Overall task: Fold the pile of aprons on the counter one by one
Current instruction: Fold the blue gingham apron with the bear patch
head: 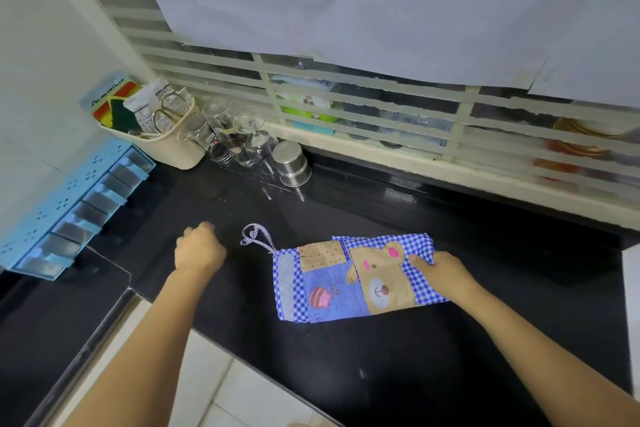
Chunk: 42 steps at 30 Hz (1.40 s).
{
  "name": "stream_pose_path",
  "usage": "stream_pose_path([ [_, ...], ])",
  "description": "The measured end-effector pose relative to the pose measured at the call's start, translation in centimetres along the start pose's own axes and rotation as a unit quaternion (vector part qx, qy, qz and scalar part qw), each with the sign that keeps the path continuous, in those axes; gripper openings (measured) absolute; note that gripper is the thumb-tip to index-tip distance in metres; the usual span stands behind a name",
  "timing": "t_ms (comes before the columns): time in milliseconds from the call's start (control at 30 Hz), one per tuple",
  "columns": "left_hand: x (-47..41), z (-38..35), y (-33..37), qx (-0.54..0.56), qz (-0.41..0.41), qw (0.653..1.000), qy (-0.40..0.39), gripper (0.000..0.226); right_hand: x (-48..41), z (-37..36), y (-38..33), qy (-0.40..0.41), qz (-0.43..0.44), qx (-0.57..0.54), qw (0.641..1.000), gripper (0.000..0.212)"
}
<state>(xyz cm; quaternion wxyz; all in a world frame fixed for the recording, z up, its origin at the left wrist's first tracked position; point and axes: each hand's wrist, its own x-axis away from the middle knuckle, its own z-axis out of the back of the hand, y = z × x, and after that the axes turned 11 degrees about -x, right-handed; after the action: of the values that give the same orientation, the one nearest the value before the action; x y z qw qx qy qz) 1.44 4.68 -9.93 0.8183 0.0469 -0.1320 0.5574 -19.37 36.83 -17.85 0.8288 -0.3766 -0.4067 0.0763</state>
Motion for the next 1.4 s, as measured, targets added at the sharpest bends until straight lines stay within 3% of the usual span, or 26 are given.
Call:
stream_pose_path([
  [67,1.9,-0.4,2.2,0.034,-0.065,0.996,0.047,0.048,0.0,0.0,-0.1,0.0,-0.007,-0.019,1.0,0.05],
  [133,5.1,-2.1,5.1,0.09,-0.221,0.969,0.061,0.043,0.2,0.0,-0.1,-0.004,-0.024,-0.053,0.998,0.05],
  [200,8.9,-4.8,8.0,0.077,-0.371,0.925,0.014,0.063,0.4,0.2,0.1,-0.006,-0.047,-0.109,0.993,0.044],
  [233,10.6,-6.2,9.2,0.043,-0.405,0.913,-0.018,0.077,0.4,0.3,0.2,-0.008,-0.057,-0.144,0.988,0.039],
  [300,12.7,-8.9,10.9,-0.02,-0.389,0.919,-0.056,0.091,0.7,0.5,0.3,-0.011,-0.074,-0.203,0.976,0.035],
  [367,13.3,-10.9,11.7,-0.021,-0.35,0.935,-0.057,0.088,1.2,0.5,0.6,-0.008,-0.078,-0.232,0.97,0.034],
  [467,13.2,-12.6,11.7,-0.017,-0.34,0.939,-0.045,0.089,2.3,-0.3,1.4,0.124,0.013,-0.118,0.985,0.033],
  [533,13.0,-13.0,11.6,-0.009,-0.336,0.94,-0.056,0.089,2.7,-0.6,2.0,0.215,0.062,-0.022,0.974,0.055],
  [567,13.0,-13.0,11.6,-0.001,-0.339,0.939,-0.062,0.089,2.7,-0.6,2.1,0.218,0.05,-0.028,0.974,0.07],
  [633,13.0,-12.9,11.8,0.025,-0.343,0.937,-0.059,0.091,2.5,-0.3,1.2,0.148,-0.02,-0.105,0.983,0.078],
  [733,12.7,-12.5,11.6,0.093,-0.32,0.939,-0.082,0.098,3.4,0.2,-1.3,0.004,-0.083,-0.203,0.976,0.035],
  [833,13.6,-10.1,12.6,0.216,-0.243,0.933,-0.153,0.091,4.4,0.4,-3.1,-0.009,0.011,-0.24,0.971,0.028],
  [867,14.2,-8.5,13.1,0.318,-0.186,0.909,-0.195,0.078,5.0,0.6,-3.8,0.004,0.074,-0.225,0.972,0.03],
  [900,14.6,-6.8,13.6,0.453,-0.101,0.854,-0.234,0.062,5.8,0.7,-4.5,0.019,0.145,-0.171,0.974,0.031],
  [933,14.4,-5.4,14.1,0.579,-0.038,0.764,-0.281,0.052,6.8,1.0,-5.3,0.03,0.229,-0.075,0.97,0.028],
  [967,14.1,-3.9,14.4,0.664,-0.026,0.668,-0.334,0.057,7.9,1.2,-6.0,0.048,0.324,0.044,0.944,0.023],
  [1000,13.8,-2.4,14.4,0.711,-0.022,0.591,-0.38,0.065,9.0,1.4,-6.7,0.071,0.431,0.156,0.886,0.019],
  [1067,13.3,0.2,14.3,0.754,-0.04,0.507,-0.417,0.056,10.3,1.7,-7.2,0.105,0.59,0.28,0.75,0.025],
  [1133,12.5,1.6,14.2,0.765,-0.046,0.509,-0.392,0.026,10.7,2.0,-6.6,0.109,0.66,0.315,0.674,0.029],
  [1200,11.6,1.8,14.4,0.765,-0.039,0.528,-0.366,0.045,10.4,2.5,-5.9,0.107,0.685,0.318,0.647,0.025],
  [1267,11.2,0.7,14.9,0.767,-0.026,0.543,-0.34,0.053,9.5,2.6,-4.6,0.105,0.693,0.307,0.644,0.019],
  [1300,11.3,-0.3,15.2,0.746,-0.031,0.583,-0.319,0.047,8.9,2.3,-3.7,0.101,0.689,0.305,0.65,0.018],
  [1367,11.8,-2.4,15.0,0.618,-0.05,0.75,-0.232,0.038,7.6,1.2,-1.2,0.089,0.665,0.309,0.675,0.024],
  [1400,12.2,-3.8,14.5,0.506,-0.085,0.838,-0.184,0.05,7.2,0.6,0.2,0.079,0.647,0.315,0.69,0.027],
])
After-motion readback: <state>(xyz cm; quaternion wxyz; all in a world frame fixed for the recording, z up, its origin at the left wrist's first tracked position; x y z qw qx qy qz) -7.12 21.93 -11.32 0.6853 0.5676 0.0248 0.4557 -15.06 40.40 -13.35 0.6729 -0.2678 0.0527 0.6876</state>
